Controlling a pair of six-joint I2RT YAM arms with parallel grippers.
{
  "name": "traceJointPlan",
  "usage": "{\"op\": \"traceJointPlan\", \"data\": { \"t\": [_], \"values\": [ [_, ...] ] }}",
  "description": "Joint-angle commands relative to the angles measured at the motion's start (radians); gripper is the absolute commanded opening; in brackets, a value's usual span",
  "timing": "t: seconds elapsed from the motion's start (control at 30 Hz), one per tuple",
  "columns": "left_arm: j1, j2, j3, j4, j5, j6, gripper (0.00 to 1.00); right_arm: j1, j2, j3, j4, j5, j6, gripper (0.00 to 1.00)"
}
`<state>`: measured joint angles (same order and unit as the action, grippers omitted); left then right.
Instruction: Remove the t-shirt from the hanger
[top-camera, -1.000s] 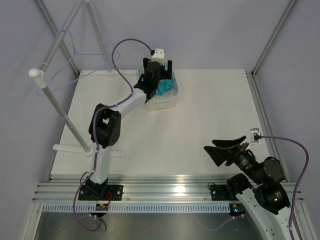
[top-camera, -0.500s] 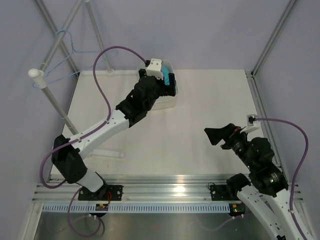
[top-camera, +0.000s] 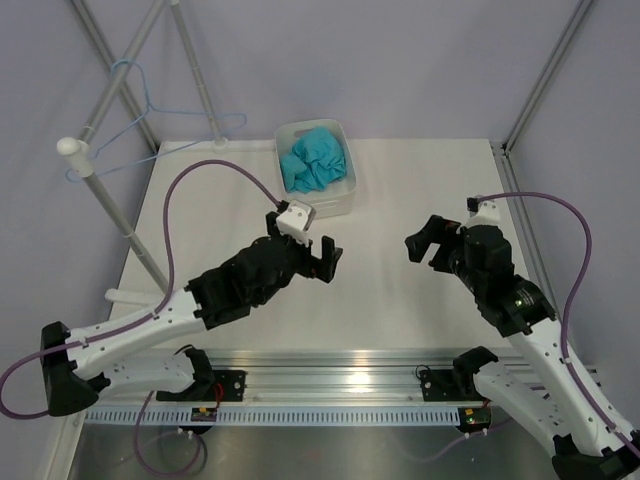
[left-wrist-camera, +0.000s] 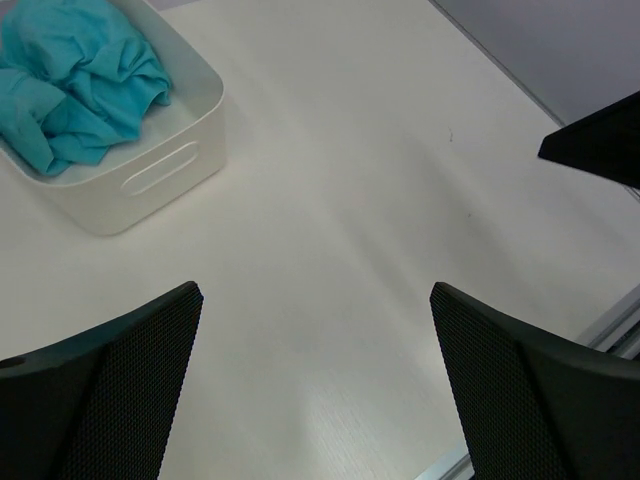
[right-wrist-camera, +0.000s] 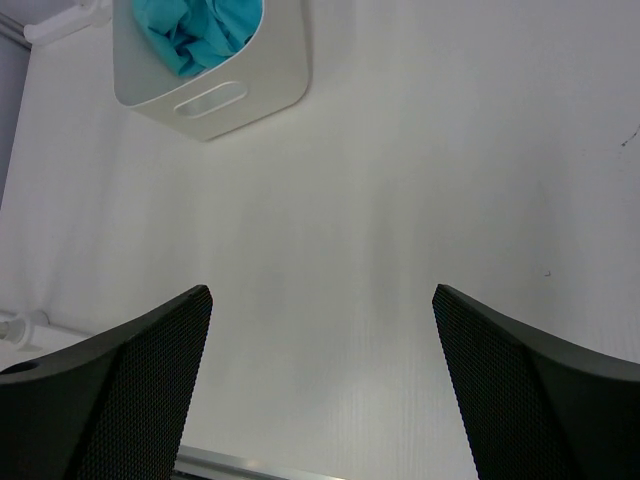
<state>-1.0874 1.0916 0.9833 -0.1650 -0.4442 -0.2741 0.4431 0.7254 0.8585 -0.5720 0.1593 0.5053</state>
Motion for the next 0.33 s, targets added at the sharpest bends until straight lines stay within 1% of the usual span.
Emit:
{"op": "traceJointPlan", "data": {
  "t": [0.0, 0.07, 0.1, 0.2, 0.3],
  "values": [
    [0.004, -0.103, -0.111, 0.097, -0.027, -0.005, 0.99, 0.005, -0.018, 0.014, 0.035, 0.057, -0.036, 1.0],
    [0.004, -0.159, -0.167, 0.137, -0.027, 0.007, 0.99, 0.005, -0.017, 0.011, 0.035, 0.016, -0.037, 1.0],
    [0.004, -0.173, -0.173, 0.142, -0.004, 0.01, 0.99, 0.005, -0.018, 0.013, 0.037, 0.01, -0.042, 0.99],
    [0.004, -0.187, -0.167, 0.136, 0.025, 0.016, 0.99, 0.005, -0.03, 0.011, 0.035, 0.002, -0.057, 0.99],
    [0.004, -0.196, -0.164, 0.13, 0.009, 0.035, 0.99, 0.005, -0.06, -0.01, 0.063, -0.036, -0.065, 1.0]
  ]
}}
